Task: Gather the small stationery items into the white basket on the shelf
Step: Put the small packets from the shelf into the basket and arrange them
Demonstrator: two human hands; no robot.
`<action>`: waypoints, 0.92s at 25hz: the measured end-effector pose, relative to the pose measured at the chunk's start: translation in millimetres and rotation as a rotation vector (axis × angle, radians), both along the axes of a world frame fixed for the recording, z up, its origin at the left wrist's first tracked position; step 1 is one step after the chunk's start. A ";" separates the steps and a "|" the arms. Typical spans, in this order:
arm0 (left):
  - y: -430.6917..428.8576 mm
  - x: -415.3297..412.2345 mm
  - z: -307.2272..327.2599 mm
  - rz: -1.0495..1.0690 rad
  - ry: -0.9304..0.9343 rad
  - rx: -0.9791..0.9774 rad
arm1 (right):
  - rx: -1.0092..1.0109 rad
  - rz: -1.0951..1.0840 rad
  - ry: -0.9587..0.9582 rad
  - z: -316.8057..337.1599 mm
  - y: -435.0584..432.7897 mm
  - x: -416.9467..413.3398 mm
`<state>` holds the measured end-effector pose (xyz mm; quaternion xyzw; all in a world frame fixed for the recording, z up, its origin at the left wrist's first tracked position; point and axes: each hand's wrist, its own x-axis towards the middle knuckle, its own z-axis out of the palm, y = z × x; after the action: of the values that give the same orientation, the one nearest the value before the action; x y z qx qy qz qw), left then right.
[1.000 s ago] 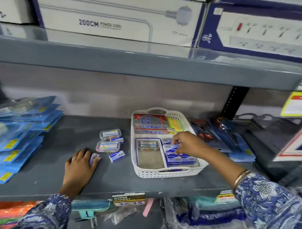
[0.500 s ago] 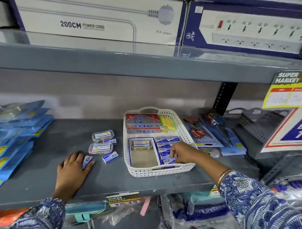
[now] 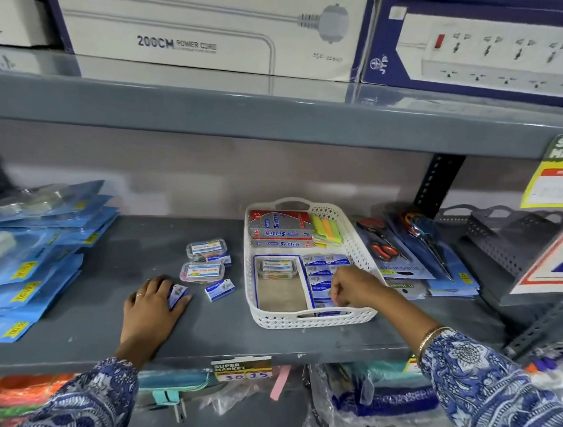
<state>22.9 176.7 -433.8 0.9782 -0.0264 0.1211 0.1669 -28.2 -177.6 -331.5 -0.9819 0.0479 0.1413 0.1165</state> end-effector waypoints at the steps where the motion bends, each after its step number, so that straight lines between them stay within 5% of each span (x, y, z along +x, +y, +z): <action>1: -0.3 -0.7 0.5 0.002 0.004 0.001 | -0.047 -0.022 -0.045 6.1 7.5 2.5; 5: -1.1 -2.1 3.9 -0.001 0.007 0.018 | 0.068 0.072 -0.330 34.9 73.8 20.6; 8: 1.0 -4.6 6.0 -0.004 -0.014 0.023 | 0.153 0.314 -0.309 35.2 139.1 39.4; 15: 0.8 -3.1 3.7 0.015 -0.029 0.061 | -0.148 0.487 -0.027 -5.1 199.6 73.3; 23: 1.4 -1.7 2.3 0.001 -0.009 0.063 | -0.421 0.737 -0.169 -23.3 201.3 79.3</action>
<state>21.2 178.1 -431.5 0.9823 -0.0304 0.1248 0.1360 51.1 23.7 -354.8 -0.9438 -0.2880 0.0799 -0.1411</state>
